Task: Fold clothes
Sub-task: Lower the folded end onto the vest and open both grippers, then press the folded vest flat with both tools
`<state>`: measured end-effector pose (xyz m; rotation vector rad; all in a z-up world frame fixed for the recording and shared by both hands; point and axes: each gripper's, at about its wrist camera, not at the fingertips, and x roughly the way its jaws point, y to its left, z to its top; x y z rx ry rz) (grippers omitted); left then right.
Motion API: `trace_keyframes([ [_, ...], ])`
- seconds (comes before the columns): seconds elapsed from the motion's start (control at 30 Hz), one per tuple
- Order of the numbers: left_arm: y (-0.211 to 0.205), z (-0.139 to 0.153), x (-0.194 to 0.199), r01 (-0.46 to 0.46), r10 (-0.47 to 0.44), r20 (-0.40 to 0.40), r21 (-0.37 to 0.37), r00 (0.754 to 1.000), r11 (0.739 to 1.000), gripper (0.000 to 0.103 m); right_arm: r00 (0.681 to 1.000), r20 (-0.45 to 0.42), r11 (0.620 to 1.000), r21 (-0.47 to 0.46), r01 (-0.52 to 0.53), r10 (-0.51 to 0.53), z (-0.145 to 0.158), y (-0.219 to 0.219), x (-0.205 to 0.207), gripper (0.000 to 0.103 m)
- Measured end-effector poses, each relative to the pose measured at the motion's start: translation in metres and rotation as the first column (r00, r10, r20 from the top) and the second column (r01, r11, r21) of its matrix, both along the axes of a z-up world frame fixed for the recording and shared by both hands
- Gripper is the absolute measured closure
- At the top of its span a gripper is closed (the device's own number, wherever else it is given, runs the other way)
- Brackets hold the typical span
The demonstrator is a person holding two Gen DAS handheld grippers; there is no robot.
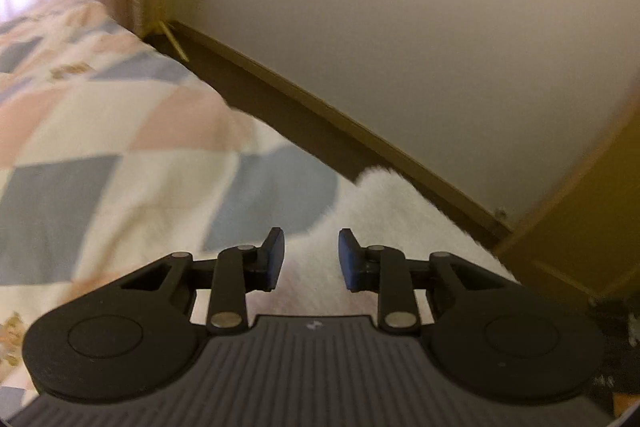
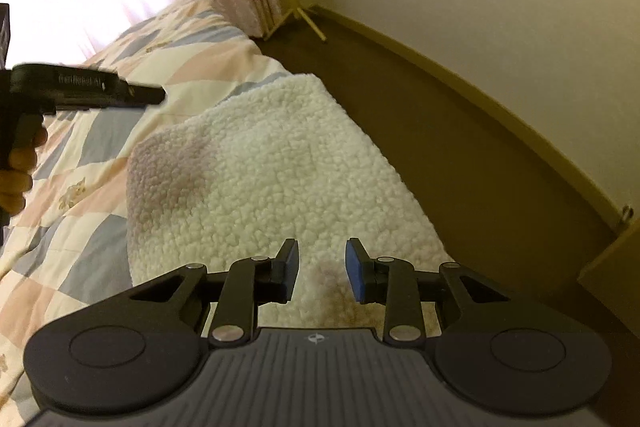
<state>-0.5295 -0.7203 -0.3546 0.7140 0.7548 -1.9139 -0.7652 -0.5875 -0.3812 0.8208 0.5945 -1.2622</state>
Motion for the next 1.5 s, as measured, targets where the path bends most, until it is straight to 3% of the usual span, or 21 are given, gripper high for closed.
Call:
trace_keyframes([
  [0.13,-0.005,-0.044,-0.029,0.075,-0.084,0.12,0.075,0.989,0.994,0.08,1.0,-0.018,0.999,0.048,0.017,-0.017,-0.013,-0.002,-0.003,0.077],
  [0.2,-0.004,-0.052,-0.042,0.113,-0.119,0.158,0.05,0.98,0.992,0.08,0.999,-0.027,0.997,0.071,0.026,-0.025,-0.019,-0.003,-0.004,0.077],
  [0.43,-0.013,-0.06,-0.051,0.138,-0.146,0.183,0.054,0.972,0.989,0.08,0.997,-0.06,0.987,0.15,0.059,-0.05,-0.039,-0.007,-0.008,0.074],
  [0.53,-0.017,-0.055,-0.049,0.139,-0.148,0.19,0.063,0.971,0.988,0.079,0.996,-0.066,0.987,0.146,0.067,-0.058,-0.03,-0.007,-0.008,0.074],
  [0.63,-0.009,-0.03,-0.036,0.105,-0.11,0.152,0.04,0.982,0.994,0.081,0.996,-0.069,0.99,0.123,0.072,-0.064,-0.017,-0.003,-0.008,0.074],
  [0.83,0.022,0.007,-0.017,0.144,-0.143,0.191,0.005,0.971,0.99,0.081,1.0,-0.024,0.998,0.061,0.021,-0.019,0.016,0.015,0.011,0.074],
  [0.93,0.028,-0.002,-0.014,0.156,-0.159,0.206,0.033,0.966,0.987,0.081,1.0,-0.008,0.997,0.082,0.0,0.001,0.012,0.018,0.024,0.074],
  [1.03,0.02,-0.028,-0.017,0.158,-0.17,0.232,0.069,0.958,0.985,0.082,0.999,-0.044,0.988,0.154,0.004,0.003,-0.013,0.018,0.034,0.075],
  [1.17,0.013,-0.048,-0.028,0.205,-0.213,0.242,0.059,0.947,0.977,0.082,0.997,-0.08,0.985,0.171,0.019,-0.006,-0.03,0.021,0.04,0.077],
  [1.43,0.03,-0.013,-0.011,0.245,-0.243,0.194,0.012,0.95,0.969,0.082,0.992,-0.091,0.99,0.109,0.094,-0.084,0.001,0.044,0.053,0.075],
  [1.5,0.036,-0.016,-0.013,0.265,-0.264,0.198,0.023,0.944,0.964,0.082,0.992,-0.084,0.988,0.107,0.107,-0.099,0.004,0.052,0.062,0.075],
])
